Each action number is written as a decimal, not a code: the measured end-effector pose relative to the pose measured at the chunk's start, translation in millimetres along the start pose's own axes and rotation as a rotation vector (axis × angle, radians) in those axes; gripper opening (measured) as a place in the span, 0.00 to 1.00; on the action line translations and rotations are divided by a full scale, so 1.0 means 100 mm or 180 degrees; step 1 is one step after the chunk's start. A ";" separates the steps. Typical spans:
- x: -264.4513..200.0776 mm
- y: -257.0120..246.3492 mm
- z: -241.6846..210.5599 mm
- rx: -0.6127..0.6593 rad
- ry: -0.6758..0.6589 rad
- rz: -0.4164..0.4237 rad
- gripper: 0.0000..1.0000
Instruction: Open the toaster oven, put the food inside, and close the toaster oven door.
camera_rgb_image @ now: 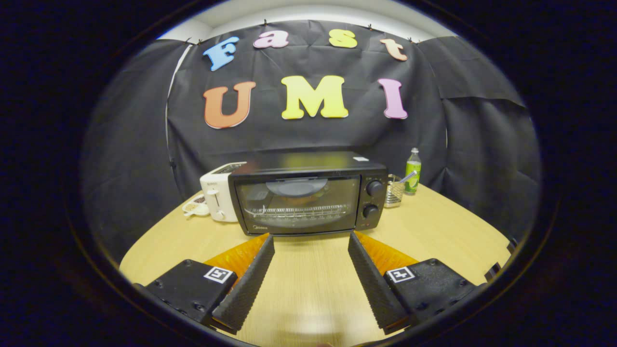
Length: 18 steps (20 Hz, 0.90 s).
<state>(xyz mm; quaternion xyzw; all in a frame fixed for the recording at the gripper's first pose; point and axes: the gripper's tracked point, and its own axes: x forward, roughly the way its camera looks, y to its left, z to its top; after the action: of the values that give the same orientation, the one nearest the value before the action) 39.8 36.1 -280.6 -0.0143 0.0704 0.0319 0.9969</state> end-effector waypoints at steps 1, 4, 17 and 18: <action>-0.13 -0.01 0.13 0.0018 -0.0089 -0.0001 1.00; -0.55 0.01 0.50 0.0059 -0.0347 0.0082 1.00; -1.56 -0.22 1.07 -0.0098 -0.0866 -0.0178 1.00; -1.58 -0.20 1.08 -0.0092 -0.0880 -0.0167 1.00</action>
<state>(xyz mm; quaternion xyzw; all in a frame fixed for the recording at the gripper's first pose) -100.3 9.6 -150.8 -0.0259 -0.0686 0.0085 0.9973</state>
